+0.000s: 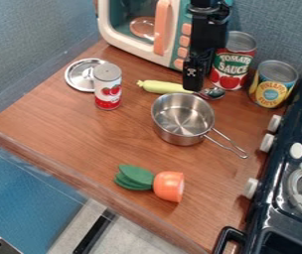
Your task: Pick up yellow spoon and place it in bottom left corner
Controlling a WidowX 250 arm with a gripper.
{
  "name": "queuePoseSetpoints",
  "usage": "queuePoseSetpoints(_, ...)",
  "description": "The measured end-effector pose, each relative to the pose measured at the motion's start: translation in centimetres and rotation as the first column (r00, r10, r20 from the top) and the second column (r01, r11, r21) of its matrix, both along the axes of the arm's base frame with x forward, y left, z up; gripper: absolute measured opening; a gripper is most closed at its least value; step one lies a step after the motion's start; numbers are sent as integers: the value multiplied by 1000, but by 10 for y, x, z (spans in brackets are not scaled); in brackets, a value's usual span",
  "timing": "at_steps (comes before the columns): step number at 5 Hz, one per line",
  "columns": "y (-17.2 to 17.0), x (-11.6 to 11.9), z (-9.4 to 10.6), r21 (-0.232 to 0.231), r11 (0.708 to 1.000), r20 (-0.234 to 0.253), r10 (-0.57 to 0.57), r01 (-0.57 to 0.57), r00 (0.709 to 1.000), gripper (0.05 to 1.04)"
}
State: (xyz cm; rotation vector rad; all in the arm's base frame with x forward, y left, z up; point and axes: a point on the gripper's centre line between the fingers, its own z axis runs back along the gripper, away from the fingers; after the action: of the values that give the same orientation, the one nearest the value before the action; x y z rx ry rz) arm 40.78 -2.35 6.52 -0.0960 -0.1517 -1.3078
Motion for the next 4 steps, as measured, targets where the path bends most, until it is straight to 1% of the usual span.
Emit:
queuePoseSetpoints(1,0,-3,-18,0,1000,-45,2,-2,999,999)
queuePoseSetpoints(2,3,-2,-20,16,1000,-52,13,-12,999,999)
queuePoseSetpoints(3,21,4,-18,35,997,-25,67,-66,997,999)
queuePoseSetpoints(4,44,15,-6,14,993,12,118,-118,993,999)
